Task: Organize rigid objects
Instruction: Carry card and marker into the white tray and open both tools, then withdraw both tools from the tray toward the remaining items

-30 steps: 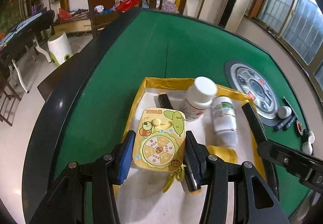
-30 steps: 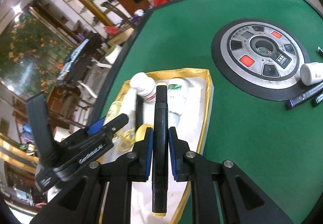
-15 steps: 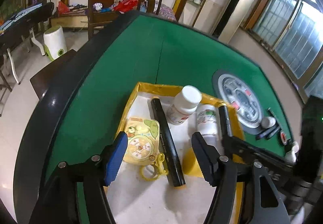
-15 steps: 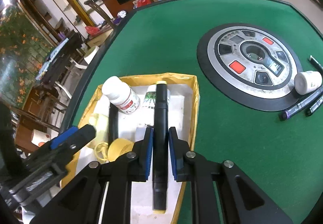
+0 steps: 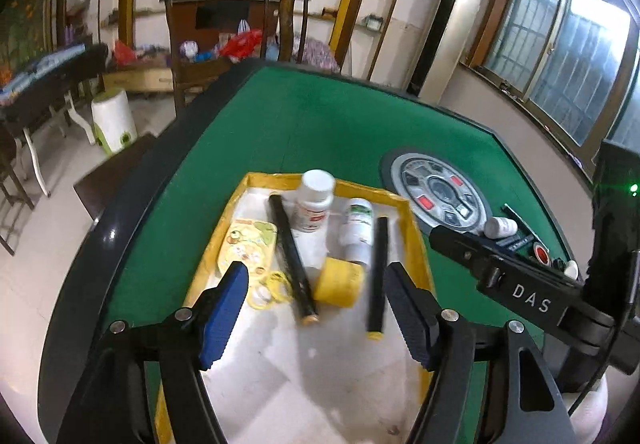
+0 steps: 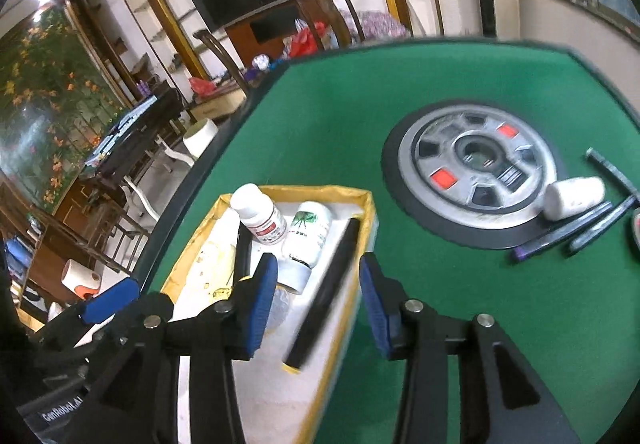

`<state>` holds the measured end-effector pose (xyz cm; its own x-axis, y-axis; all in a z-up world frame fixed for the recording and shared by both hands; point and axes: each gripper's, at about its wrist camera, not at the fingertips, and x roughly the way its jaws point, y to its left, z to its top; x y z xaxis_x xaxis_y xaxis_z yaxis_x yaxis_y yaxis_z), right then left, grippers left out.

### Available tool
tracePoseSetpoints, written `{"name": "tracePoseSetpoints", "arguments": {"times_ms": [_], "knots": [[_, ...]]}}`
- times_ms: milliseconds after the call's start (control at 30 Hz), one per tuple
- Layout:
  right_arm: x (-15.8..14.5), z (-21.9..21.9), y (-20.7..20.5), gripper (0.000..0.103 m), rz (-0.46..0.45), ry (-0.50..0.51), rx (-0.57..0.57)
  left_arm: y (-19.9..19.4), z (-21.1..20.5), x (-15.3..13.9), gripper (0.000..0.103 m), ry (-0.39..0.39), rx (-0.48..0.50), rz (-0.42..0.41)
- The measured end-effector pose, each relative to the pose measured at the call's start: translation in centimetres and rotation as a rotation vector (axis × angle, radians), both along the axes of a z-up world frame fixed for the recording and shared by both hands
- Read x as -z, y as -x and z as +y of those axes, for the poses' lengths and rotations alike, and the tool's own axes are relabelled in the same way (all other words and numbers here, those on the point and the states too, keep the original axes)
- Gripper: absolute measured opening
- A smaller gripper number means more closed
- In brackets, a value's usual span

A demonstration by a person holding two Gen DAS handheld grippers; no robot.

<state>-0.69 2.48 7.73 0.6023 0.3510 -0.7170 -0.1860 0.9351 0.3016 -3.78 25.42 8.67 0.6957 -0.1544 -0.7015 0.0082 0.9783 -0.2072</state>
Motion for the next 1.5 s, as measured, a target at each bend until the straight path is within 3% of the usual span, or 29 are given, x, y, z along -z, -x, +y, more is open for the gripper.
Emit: {"name": "tracePoseSetpoints", "arguments": {"times_ms": [67, 233, 533, 733, 933, 1233, 1500], "knots": [[-0.9, -1.1, 1.4, 0.050, -0.052, 0.011, 0.003, 1.5, -1.4, -0.8, 0.075, -0.038, -0.007, -0.045], [-2.2, -3.5, 5.0, 0.071, -0.184, 0.101, 0.044, 4.6, -3.6, -2.2, 0.095, -0.086, -0.060, -0.125], [-1.7, -8.9, 9.3, 0.081, -0.292, 0.180, 0.110, 6.7, -8.1, -2.9, 0.096, -0.190, -0.050, -0.151], [-1.4, -13.2, 10.7, 0.091, -0.307, 0.149, 0.208, 7.9, -12.5, -3.0, 0.096, -0.263, 0.012, -0.168], [-0.6, -18.2, 11.1, 0.091, -0.275, 0.099, 0.313, 8.8, -16.8, -3.1, 0.096, -0.326, 0.084, -0.186], [0.2, -25.2, 11.4, 0.091, -0.251, 0.076, 0.435, 8.4, -21.4, -1.8, 0.096, -0.393, 0.171, -0.144], [0.4, -32.9, 11.1, 0.091, -0.208, 0.055, 0.547, 6.2, -23.8, 1.6, 0.096, -0.291, 0.280, -0.011]]}}
